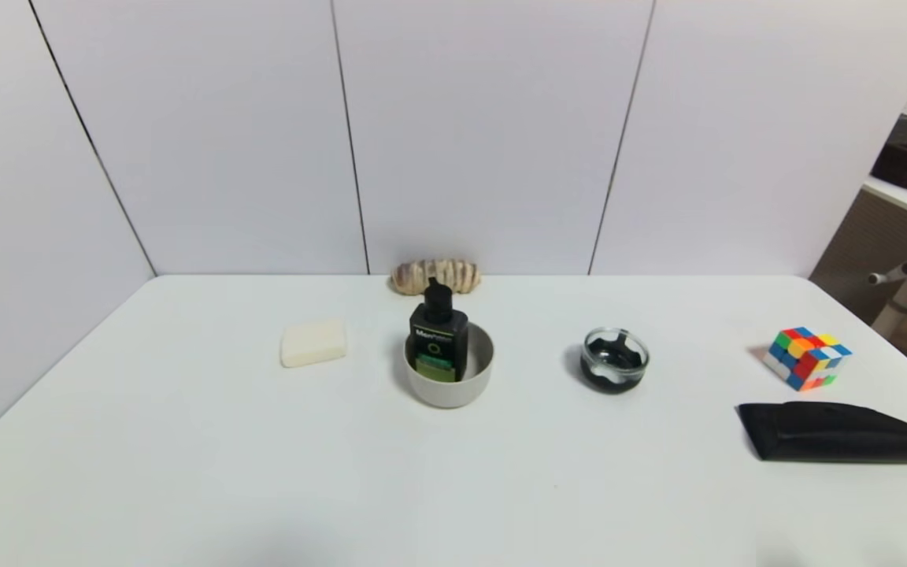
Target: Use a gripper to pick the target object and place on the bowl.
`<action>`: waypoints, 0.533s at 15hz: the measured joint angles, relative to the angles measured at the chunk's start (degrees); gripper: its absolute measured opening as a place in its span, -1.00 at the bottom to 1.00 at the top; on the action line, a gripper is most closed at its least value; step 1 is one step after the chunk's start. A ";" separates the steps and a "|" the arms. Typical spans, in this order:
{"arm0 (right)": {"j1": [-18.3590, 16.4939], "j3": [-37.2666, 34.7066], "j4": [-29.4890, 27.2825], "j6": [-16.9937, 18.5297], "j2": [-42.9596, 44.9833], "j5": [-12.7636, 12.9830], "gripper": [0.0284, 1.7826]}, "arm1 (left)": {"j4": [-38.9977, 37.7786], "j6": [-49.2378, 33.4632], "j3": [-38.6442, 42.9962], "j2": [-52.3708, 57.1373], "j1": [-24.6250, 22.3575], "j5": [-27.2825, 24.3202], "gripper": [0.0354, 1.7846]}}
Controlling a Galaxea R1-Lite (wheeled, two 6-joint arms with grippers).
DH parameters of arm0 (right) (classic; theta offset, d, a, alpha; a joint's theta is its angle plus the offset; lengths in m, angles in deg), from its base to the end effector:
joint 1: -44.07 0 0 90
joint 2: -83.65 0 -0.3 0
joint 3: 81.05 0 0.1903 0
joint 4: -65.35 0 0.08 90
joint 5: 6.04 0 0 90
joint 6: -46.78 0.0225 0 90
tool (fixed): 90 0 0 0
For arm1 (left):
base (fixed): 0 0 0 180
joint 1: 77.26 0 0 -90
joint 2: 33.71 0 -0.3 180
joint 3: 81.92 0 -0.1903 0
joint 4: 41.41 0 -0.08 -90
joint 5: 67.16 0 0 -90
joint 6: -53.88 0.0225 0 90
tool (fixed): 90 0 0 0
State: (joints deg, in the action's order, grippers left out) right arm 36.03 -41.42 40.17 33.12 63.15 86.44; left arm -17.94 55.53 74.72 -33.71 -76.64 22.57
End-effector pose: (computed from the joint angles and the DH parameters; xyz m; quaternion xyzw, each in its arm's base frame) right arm 0.0006 -0.0011 0.1566 -0.1157 0.0632 -0.0846 0.9876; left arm -0.0228 0.0001 0.0753 0.0144 0.0008 -0.0078 0.9999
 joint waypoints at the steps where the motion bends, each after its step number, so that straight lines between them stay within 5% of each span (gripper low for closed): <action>1: 0.72 -1.91 0.22 0.37 1.51 2.04 0.90 | 0.00 0.00 0.00 0.00 -0.02 0.00 0.89; 3: 2.93 -3.91 0.45 1.55 3.34 4.30 0.90 | 0.00 0.00 0.00 0.00 0.00 0.00 0.89; 8: 7.36 -9.65 0.13 2.06 12.08 3.89 0.90 | 0.00 -0.02 0.00 0.00 0.00 0.00 0.89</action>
State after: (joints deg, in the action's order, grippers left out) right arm 43.39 -51.07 40.30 35.18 75.23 90.33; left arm -17.94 55.50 74.72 -33.71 -76.64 22.57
